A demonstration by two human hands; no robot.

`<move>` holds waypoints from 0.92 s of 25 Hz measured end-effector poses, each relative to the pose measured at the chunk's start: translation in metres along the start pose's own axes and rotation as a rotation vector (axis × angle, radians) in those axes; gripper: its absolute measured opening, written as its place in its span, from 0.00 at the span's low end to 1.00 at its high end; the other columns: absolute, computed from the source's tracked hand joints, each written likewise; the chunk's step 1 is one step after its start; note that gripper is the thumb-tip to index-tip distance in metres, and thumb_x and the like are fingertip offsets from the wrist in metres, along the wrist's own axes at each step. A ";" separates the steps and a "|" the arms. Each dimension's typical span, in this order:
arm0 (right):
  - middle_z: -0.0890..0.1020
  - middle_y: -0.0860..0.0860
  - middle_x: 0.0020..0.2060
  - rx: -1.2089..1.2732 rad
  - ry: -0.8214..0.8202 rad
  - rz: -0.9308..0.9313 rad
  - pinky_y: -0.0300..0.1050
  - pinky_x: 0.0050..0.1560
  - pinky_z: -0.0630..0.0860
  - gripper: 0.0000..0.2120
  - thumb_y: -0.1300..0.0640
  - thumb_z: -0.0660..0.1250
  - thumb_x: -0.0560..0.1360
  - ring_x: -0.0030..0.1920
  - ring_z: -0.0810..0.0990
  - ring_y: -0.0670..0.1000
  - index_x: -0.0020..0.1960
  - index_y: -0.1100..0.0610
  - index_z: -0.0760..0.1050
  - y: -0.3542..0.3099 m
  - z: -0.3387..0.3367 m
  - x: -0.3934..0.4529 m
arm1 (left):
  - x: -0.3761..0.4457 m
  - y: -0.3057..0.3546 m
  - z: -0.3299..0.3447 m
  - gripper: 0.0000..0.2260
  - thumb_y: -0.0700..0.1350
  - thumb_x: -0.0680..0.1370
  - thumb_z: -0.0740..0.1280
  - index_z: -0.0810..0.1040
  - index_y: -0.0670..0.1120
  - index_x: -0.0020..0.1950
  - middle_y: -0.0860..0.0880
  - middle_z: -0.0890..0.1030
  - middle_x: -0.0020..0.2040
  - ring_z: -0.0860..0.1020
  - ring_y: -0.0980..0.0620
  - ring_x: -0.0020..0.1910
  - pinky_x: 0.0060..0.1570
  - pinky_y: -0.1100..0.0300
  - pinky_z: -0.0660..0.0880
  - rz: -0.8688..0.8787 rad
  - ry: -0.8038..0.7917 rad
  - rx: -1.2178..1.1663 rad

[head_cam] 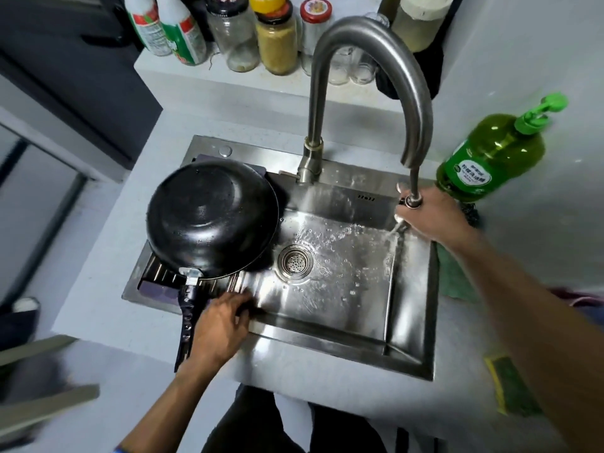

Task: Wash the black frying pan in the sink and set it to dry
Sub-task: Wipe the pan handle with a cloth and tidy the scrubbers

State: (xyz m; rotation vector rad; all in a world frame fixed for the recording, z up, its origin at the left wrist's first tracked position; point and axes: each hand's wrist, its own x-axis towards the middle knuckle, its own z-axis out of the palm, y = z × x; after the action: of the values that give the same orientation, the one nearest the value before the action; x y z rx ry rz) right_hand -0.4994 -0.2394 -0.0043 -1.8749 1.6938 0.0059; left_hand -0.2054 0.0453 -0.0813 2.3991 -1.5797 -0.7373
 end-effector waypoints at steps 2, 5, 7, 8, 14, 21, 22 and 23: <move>0.83 0.53 0.36 -0.008 -0.038 0.018 0.54 0.45 0.80 0.10 0.49 0.68 0.75 0.38 0.81 0.53 0.39 0.54 0.78 -0.002 0.001 -0.009 | -0.010 -0.009 0.000 0.14 0.41 0.72 0.70 0.83 0.46 0.58 0.46 0.83 0.54 0.80 0.42 0.50 0.49 0.50 0.78 -0.042 0.025 0.050; 0.84 0.52 0.35 0.027 -0.130 0.021 0.45 0.40 0.75 0.13 0.49 0.69 0.77 0.36 0.82 0.50 0.40 0.57 0.77 -0.002 0.015 -0.028 | -0.014 -0.026 0.000 0.14 0.43 0.70 0.68 0.83 0.48 0.56 0.47 0.82 0.55 0.78 0.41 0.50 0.47 0.47 0.76 -0.037 0.055 0.205; 0.84 0.50 0.32 0.073 -0.167 0.040 0.49 0.43 0.80 0.15 0.47 0.69 0.75 0.35 0.83 0.51 0.38 0.57 0.79 0.001 0.037 -0.042 | -0.016 -0.037 -0.001 0.16 0.42 0.69 0.70 0.81 0.50 0.56 0.47 0.78 0.59 0.75 0.41 0.54 0.47 0.46 0.73 -0.058 0.083 0.297; 0.84 0.50 0.30 0.097 -0.173 0.039 0.52 0.45 0.81 0.15 0.46 0.69 0.73 0.34 0.83 0.51 0.36 0.56 0.80 0.002 0.045 -0.049 | -0.018 -0.041 -0.002 0.17 0.39 0.68 0.71 0.79 0.49 0.57 0.45 0.76 0.60 0.74 0.40 0.54 0.46 0.46 0.73 -0.074 0.105 0.304; 0.79 0.52 0.28 0.204 -0.091 0.113 0.48 0.41 0.74 0.15 0.54 0.71 0.75 0.35 0.80 0.55 0.30 0.56 0.78 -0.019 0.067 -0.054 | -0.013 -0.068 -0.018 0.22 0.41 0.72 0.68 0.64 0.49 0.64 0.43 0.77 0.54 0.77 0.36 0.51 0.43 0.48 0.71 -0.545 0.124 -0.176; 0.80 0.44 0.23 0.396 -0.180 0.031 0.36 0.28 0.73 0.09 0.58 0.70 0.78 0.24 0.77 0.39 0.38 0.52 0.80 -0.098 0.126 -0.069 | 0.004 -0.091 -0.024 0.27 0.38 0.72 0.68 0.64 0.43 0.69 0.41 0.76 0.61 0.76 0.36 0.57 0.51 0.43 0.73 -0.492 0.073 -0.225; 0.80 0.43 0.23 0.402 -0.183 0.027 0.34 0.27 0.72 0.09 0.59 0.69 0.78 0.24 0.77 0.39 0.39 0.53 0.80 -0.099 0.127 -0.067 | 0.005 -0.095 -0.025 0.27 0.39 0.73 0.69 0.63 0.43 0.70 0.42 0.76 0.61 0.76 0.37 0.57 0.52 0.43 0.74 -0.472 0.064 -0.232; 0.81 0.44 0.25 0.409 -0.165 0.042 0.37 0.29 0.74 0.08 0.58 0.69 0.77 0.27 0.78 0.42 0.40 0.54 0.81 -0.097 0.127 -0.065 | 0.005 -0.099 -0.026 0.28 0.40 0.73 0.69 0.63 0.44 0.71 0.42 0.76 0.62 0.76 0.38 0.57 0.51 0.44 0.75 -0.451 0.060 -0.235</move>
State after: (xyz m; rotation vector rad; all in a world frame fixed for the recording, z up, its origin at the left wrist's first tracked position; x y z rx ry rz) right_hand -0.3749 -0.1256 -0.0417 -1.4939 1.4898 -0.1534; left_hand -0.1110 0.0795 -0.1004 2.5875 -0.8736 -0.8576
